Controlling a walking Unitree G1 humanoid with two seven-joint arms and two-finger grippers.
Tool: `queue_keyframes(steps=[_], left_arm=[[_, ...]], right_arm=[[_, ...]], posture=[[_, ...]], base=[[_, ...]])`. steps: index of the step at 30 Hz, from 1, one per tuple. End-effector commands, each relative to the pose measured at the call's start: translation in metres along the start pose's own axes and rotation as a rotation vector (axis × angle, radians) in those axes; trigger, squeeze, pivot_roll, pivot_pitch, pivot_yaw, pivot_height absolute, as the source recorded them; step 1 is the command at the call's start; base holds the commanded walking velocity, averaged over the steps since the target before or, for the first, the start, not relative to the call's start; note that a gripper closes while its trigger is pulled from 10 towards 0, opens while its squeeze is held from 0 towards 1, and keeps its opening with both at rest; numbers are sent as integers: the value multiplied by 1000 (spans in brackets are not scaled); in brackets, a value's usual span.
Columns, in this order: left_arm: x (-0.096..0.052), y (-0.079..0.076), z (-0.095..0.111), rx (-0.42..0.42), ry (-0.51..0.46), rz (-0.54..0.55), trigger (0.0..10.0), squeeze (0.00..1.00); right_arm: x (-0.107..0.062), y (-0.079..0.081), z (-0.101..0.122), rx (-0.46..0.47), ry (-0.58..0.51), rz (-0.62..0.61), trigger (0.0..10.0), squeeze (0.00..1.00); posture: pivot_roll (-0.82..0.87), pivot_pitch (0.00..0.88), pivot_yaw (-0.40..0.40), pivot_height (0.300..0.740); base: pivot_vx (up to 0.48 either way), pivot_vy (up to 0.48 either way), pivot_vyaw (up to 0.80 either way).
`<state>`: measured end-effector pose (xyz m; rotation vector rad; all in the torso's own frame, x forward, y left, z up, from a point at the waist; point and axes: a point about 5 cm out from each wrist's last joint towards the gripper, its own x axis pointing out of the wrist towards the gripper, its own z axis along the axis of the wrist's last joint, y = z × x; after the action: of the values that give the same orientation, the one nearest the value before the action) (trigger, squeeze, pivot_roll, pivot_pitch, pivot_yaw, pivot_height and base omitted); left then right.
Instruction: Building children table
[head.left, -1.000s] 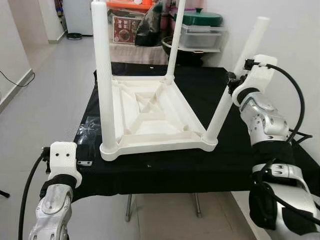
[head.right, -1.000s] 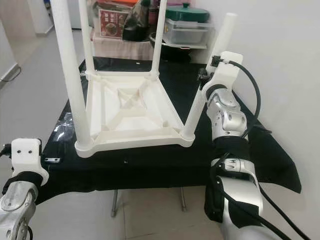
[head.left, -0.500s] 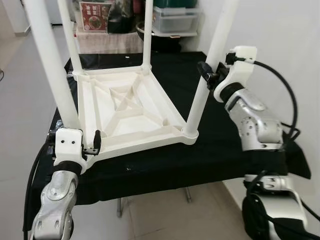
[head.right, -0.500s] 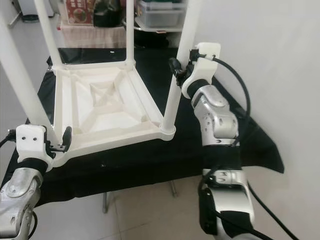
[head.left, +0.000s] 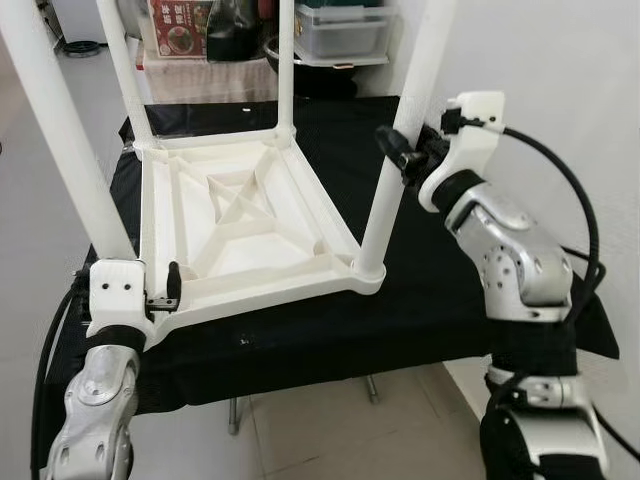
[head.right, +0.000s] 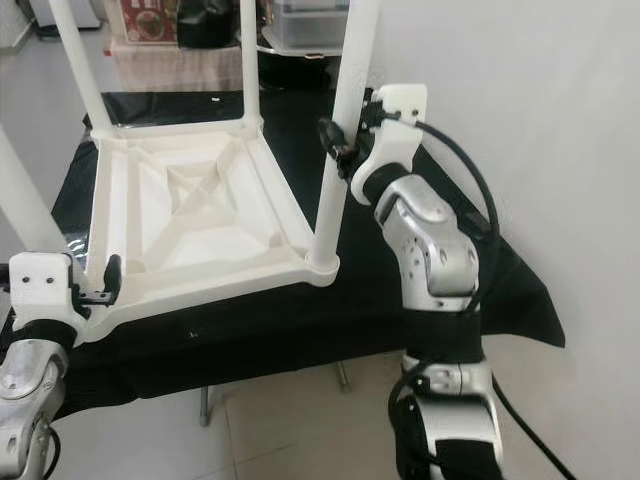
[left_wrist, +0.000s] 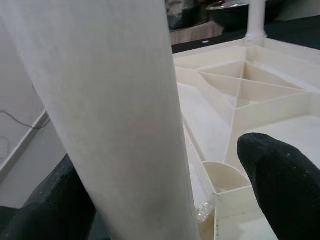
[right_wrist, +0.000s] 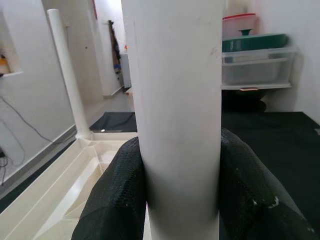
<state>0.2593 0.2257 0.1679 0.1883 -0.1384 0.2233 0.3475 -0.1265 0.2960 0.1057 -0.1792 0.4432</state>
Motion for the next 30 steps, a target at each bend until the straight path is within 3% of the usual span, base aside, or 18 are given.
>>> queue_keyframes(steps=[1, 11, 12, 21, 27, 30], left_arm=[[-3, -6, -3, 20, 21, -37, 10000, 0], [-9, 8, -6, 45, 40, 22, 9882, 0], [-11, 10, -8, 38, 47, 37, 0, 0], [-4, 26, -13, -9, 61, 108, 0, 0], [0, 24, -22, -53, 78, 85, 0, 0], [8, 28, -15, -47, 50, 100, 0, 0]], right_arm=[[5, 33, -38, 116, 174, 175, 10000, 0], [2, 31, -37, 100, 199, 163, 10000, 0], [2, 28, -39, 96, 207, 144, 10000, 0], [2, 21, -41, 88, 226, 88, 10000, 0], [2, 19, -40, 85, 224, 74, 10000, 0], [1, 17, -41, 84, 229, 62, 10000, 0]], posture=[[19, 74, -69, 740], [22, 78, -70, 740], [22, 78, -70, 740], [18, 80, -72, 740], [13, 81, -74, 740], [13, 81, -74, 740]], base=[[0, 0, 0], [0, 0, 0], [0, 0, 0], [0, 0, 0], [0, 0, 0], [0, 0, 0]])
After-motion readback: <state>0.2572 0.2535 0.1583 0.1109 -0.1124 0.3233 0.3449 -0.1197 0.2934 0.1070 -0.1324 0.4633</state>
